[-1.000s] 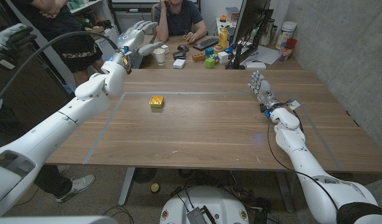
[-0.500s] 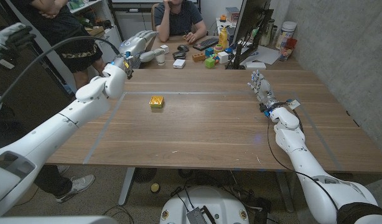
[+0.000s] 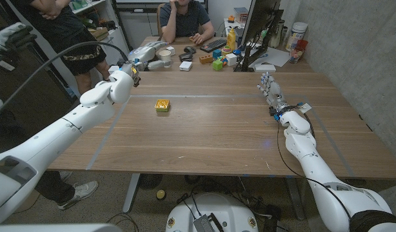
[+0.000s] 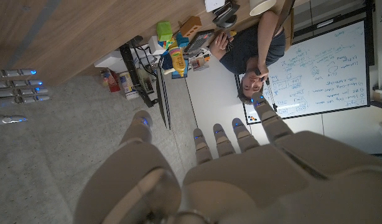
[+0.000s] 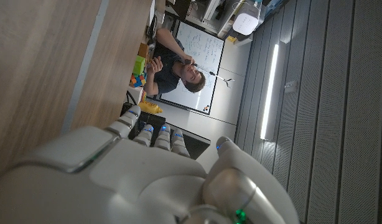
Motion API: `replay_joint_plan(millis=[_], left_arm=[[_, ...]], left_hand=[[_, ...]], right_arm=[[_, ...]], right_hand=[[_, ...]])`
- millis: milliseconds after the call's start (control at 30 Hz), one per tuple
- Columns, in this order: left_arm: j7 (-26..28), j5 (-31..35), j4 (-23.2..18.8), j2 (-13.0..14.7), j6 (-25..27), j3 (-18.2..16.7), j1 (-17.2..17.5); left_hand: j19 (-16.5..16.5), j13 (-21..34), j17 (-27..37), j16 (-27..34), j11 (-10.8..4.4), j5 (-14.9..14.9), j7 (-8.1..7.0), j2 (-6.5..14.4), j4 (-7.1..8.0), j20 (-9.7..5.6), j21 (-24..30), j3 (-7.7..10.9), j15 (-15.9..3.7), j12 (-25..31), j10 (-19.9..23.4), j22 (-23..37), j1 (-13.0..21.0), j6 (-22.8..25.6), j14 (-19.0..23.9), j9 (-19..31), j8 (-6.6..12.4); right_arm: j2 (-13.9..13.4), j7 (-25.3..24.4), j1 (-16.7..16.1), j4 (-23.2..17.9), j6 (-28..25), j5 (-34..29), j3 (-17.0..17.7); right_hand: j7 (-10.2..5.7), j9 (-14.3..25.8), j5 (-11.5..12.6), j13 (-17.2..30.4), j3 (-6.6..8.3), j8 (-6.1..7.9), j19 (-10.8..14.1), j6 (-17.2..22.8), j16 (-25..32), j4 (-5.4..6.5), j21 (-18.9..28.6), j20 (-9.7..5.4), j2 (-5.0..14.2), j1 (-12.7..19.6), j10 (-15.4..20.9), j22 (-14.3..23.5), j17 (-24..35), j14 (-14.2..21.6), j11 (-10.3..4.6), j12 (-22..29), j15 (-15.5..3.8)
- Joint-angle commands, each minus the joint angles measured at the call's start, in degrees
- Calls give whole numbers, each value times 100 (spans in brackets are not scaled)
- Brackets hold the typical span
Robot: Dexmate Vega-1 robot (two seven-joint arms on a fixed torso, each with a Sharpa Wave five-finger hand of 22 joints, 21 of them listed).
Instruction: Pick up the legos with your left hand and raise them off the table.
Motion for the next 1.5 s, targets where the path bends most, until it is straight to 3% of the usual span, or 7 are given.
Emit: replay_joint_plan(millis=[33,900,1267,1500], left_arm=[[-485,-91,-185,144,155,66,113],[-1361,257,-557,585,841,190,317],[-1338,813,-449,530,1025,424,228],[-1254,955,-150,367,956,549,113]], left_hand=[[101,34,21,-33,3,44,-12,-17,-9,20,-30,-37,29,-18,-81,3,84,-19,-72,17,-30],[31,41,32,-71,6,54,-11,-40,-6,100,-145,-94,76,-61,-259,8,202,-122,-205,19,-80],[0,43,34,-85,30,56,-11,-28,-2,106,-190,-108,98,-79,-353,10,254,-148,-269,21,-88],[-16,44,34,-88,29,58,-11,-4,6,115,-216,-112,77,-86,-408,11,287,-146,-297,24,-84]], right_arm=[[-5,-18,24,36,59,-1,-20],[-18,-51,40,-12,81,-34,-83],[-55,-88,-11,-144,60,-51,-121],[-81,-133,-30,-184,81,-73,-149]], right_hand=[[-28,17,44,13,0,30,39,31,24,16,28,-28,29,22,-3,11,9,14,-26,17,27],[-35,17,63,13,-3,27,50,41,24,13,28,-29,45,25,6,10,7,48,-50,14,32],[-37,17,69,13,-9,27,51,46,23,11,26,-23,42,25,9,10,6,59,-52,13,49],[-45,17,73,13,-13,25,39,46,20,9,21,-20,40,25,10,10,6,59,-54,11,43]])
